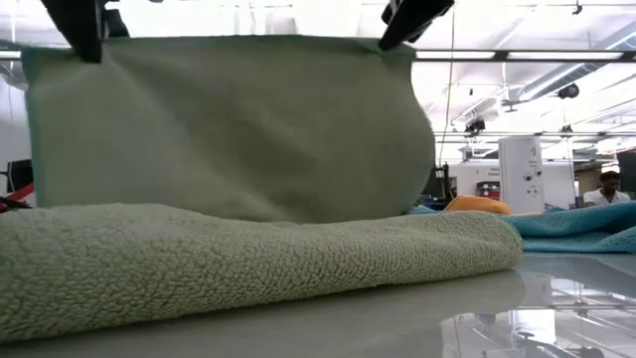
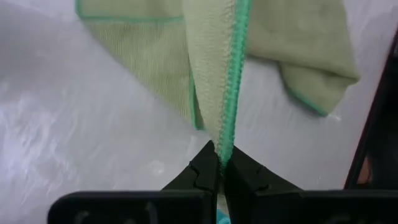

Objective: Fold microfiber towels
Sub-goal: Fold the left green towel

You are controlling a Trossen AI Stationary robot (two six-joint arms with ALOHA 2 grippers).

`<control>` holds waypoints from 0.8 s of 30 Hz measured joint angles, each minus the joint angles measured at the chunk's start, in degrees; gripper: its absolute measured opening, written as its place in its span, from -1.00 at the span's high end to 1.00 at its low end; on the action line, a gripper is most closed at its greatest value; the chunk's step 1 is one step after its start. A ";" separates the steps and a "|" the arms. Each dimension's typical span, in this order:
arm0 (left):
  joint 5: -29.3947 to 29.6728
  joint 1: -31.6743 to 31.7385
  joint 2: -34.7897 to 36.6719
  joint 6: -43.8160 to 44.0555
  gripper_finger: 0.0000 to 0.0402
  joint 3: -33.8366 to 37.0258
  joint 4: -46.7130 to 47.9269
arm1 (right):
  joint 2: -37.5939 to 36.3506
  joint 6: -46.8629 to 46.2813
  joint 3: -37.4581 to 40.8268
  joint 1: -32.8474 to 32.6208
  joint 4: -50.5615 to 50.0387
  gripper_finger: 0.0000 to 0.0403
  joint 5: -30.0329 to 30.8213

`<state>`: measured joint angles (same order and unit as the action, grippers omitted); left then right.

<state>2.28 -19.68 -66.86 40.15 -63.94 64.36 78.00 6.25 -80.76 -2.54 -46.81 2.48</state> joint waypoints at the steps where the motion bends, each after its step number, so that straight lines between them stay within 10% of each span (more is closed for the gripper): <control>1: -0.02 0.00 -0.50 0.30 1.00 -0.02 0.00 | -0.16 -0.45 0.15 -0.57 -0.02 0.96 0.02; 8: 0.94 0.00 -1.88 1.74 1.00 -2.97 2.49 | -1.13 0.76 -1.04 -2.07 1.49 0.96 5.31; 24: 27.13 1.32 3.07 -4.77 1.00 -22.77 22.13 | -0.55 15.59 -7.26 7.71 16.00 0.96 6.69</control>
<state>29.41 -18.36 -63.79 35.38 -86.71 86.49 77.45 21.84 -88.02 5.18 -30.81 9.17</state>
